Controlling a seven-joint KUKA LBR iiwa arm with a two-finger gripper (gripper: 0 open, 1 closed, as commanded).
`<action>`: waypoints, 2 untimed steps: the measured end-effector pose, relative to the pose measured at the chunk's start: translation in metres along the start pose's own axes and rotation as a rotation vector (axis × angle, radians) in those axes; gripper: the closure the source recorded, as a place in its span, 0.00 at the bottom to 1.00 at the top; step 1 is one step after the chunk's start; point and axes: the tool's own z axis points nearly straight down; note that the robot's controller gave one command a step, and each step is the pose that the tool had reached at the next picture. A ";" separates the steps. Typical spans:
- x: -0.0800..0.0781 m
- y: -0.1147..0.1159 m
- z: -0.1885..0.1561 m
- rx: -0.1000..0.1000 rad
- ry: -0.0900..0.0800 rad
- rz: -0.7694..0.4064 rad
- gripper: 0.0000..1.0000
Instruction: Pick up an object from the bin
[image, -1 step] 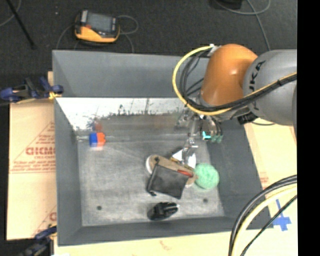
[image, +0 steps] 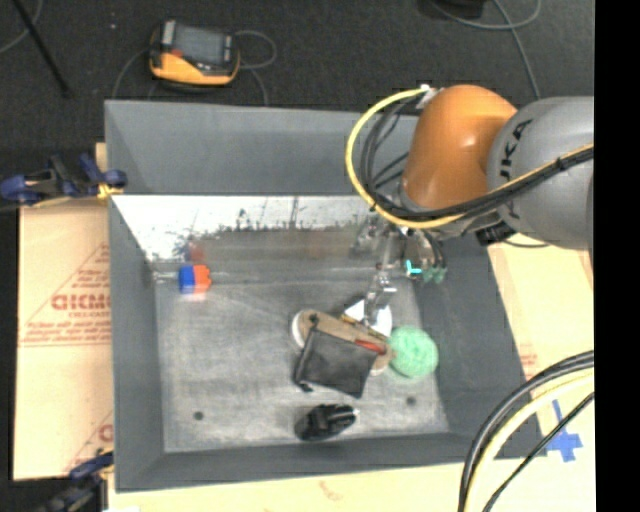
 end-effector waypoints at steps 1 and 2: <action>0.004 -0.011 0.025 0.000 -0.006 -0.079 0.00; 0.020 -0.029 0.082 0.000 -0.004 -0.169 0.00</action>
Offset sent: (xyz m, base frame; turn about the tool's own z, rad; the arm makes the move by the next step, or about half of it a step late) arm -0.0285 -0.0341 -0.0979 -0.1837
